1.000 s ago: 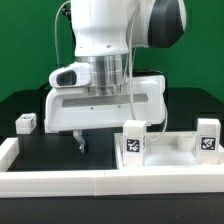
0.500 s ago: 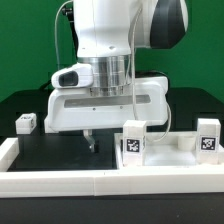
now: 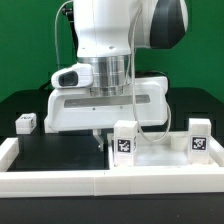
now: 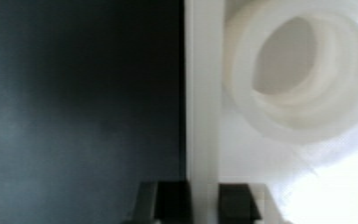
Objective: Assemble square table
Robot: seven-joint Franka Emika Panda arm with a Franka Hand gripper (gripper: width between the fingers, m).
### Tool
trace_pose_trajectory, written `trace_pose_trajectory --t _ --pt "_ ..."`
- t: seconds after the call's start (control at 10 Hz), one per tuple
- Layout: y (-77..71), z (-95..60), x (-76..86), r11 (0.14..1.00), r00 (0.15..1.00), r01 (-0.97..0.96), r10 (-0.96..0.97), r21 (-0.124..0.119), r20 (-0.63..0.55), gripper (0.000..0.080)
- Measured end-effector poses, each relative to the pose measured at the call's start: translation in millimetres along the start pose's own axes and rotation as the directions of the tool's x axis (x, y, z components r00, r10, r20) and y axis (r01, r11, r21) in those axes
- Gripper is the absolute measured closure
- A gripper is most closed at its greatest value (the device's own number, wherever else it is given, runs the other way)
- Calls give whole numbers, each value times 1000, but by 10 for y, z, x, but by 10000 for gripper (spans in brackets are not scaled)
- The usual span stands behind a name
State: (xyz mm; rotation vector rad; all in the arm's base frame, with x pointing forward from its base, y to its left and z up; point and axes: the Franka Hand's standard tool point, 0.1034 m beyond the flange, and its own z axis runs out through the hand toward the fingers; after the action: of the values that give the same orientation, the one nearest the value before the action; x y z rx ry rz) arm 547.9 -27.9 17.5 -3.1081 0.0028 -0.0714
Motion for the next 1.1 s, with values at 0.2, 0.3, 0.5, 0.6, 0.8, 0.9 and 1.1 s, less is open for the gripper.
trace_pose_trajectory --t 0.2,0.3,0.5,0.6,0.8,0.9,1.1 --pt "0 0 0 1000 1000 0 0 0 0 742" --pt "0 0 0 1000 1000 0 0 0 0 742" --pt "1 0 0 1000 1000 4 -4 0 0 742" --pt "4 -1 3 1000 1000 17 -17 0 -1 742" --pt "32 -2 7 999 999 44 -44 -3 -4 742" --pt "58 -4 10 991 991 134 -134 -7 -2 742" --pt "82 -6 11 952 952 306 -306 -16 4 742"
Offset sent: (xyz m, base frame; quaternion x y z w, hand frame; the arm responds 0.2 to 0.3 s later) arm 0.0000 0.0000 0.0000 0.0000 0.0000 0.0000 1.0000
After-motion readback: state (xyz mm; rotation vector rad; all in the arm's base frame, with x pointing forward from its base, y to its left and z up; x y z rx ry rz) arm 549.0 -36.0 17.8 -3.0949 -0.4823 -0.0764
